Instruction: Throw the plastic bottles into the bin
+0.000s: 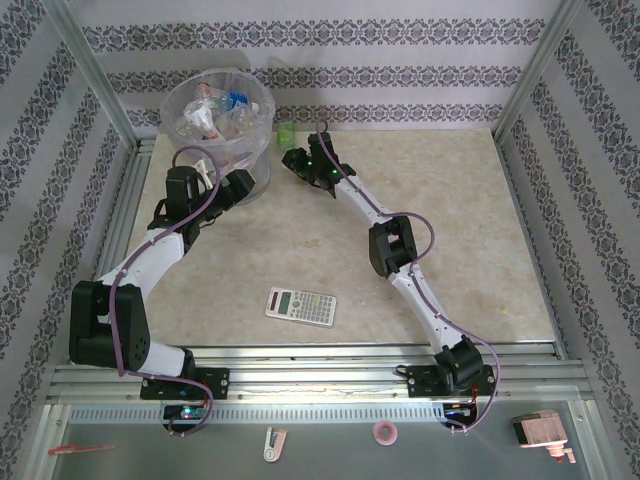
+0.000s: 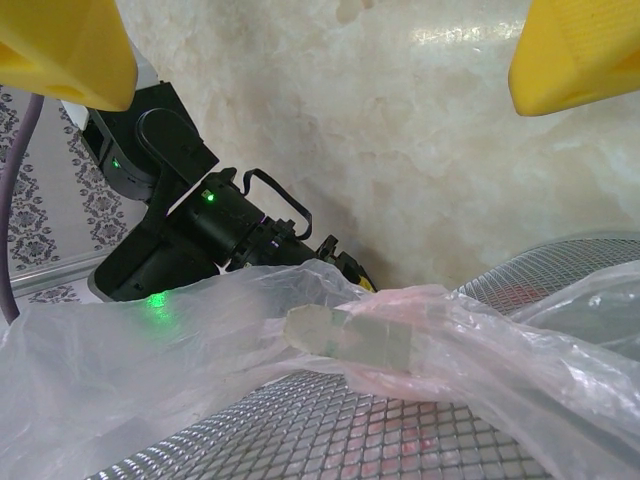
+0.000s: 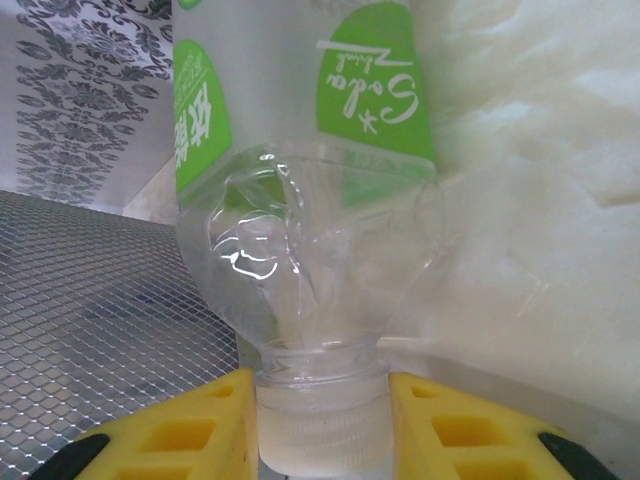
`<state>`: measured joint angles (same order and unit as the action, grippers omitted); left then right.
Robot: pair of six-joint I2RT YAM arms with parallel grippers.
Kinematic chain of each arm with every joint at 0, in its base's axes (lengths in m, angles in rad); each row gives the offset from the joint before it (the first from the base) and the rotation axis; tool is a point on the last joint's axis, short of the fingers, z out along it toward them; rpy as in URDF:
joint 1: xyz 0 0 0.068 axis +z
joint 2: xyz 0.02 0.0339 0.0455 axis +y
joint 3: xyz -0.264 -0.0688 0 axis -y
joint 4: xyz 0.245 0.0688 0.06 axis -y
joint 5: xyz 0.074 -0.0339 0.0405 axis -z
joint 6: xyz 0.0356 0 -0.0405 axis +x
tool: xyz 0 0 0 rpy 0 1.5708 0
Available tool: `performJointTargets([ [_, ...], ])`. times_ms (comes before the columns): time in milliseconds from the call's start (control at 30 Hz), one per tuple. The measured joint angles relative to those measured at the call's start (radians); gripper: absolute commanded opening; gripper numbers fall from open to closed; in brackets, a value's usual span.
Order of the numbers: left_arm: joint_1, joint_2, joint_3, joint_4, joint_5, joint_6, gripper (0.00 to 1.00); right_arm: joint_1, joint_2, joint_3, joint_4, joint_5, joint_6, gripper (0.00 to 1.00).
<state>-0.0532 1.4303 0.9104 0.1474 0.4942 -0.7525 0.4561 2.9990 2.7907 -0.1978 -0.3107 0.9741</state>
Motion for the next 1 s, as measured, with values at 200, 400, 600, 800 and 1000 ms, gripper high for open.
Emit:
performJointTargets([
  [200,0.000,0.000,0.000,0.005,0.000,0.000,0.95,0.000,-0.059,-0.092,-0.001,-0.017,-0.004,0.24],
  [400,0.000,0.000,0.000,0.022,0.000,0.000,0.93,0.000,-0.175,-0.248,-0.035,-0.033,-0.024,0.19],
  [600,-0.020,0.000,0.000,0.026,0.000,0.008,0.93,0.005,-0.335,-0.480,-0.070,-0.080,-0.053,0.18],
  [800,-0.050,0.000,0.000,0.026,-0.008,0.011,0.92,0.021,-0.610,-0.864,-0.117,-0.072,-0.097,0.18],
  [1000,-0.053,-0.019,0.000,0.025,-0.011,0.016,0.94,0.031,-0.832,-1.111,-0.256,-0.053,-0.126,0.59],
])
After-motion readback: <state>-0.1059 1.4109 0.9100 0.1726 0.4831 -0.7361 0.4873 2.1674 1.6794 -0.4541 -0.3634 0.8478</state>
